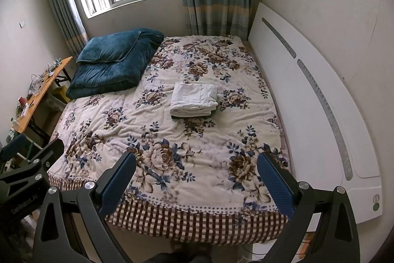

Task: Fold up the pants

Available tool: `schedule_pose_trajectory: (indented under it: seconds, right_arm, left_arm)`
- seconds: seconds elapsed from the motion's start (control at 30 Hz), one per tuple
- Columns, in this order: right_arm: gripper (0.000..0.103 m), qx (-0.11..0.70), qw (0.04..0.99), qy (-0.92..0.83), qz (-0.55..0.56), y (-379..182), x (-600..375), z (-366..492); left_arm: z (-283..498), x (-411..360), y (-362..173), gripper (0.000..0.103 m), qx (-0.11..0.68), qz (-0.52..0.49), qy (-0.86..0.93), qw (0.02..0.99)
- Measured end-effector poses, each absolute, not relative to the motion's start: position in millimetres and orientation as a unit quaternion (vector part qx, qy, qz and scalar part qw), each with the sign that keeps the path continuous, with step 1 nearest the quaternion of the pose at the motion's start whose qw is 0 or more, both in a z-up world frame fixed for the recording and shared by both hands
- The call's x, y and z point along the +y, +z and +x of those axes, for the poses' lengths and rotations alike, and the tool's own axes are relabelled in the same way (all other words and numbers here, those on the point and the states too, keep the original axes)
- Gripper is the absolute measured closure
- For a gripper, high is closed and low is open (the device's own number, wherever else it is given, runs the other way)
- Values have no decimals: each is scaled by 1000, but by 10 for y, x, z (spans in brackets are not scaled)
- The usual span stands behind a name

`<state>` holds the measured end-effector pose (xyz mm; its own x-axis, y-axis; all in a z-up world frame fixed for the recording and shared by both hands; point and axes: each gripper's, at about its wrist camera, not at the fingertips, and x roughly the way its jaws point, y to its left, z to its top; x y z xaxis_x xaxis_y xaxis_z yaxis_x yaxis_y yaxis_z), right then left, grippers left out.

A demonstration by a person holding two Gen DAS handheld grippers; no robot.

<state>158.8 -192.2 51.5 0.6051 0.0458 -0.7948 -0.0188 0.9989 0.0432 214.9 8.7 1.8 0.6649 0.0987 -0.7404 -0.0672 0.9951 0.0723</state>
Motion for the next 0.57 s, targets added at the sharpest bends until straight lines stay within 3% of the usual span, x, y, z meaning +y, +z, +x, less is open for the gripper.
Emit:
schedule_pose_trajectory:
  seconds: [0.57]
  right_arm:
    - [3,446,895,16,18,535,-1901,1589]
  left_arm:
    - [2151,50,-4,1,400,17,44,915]
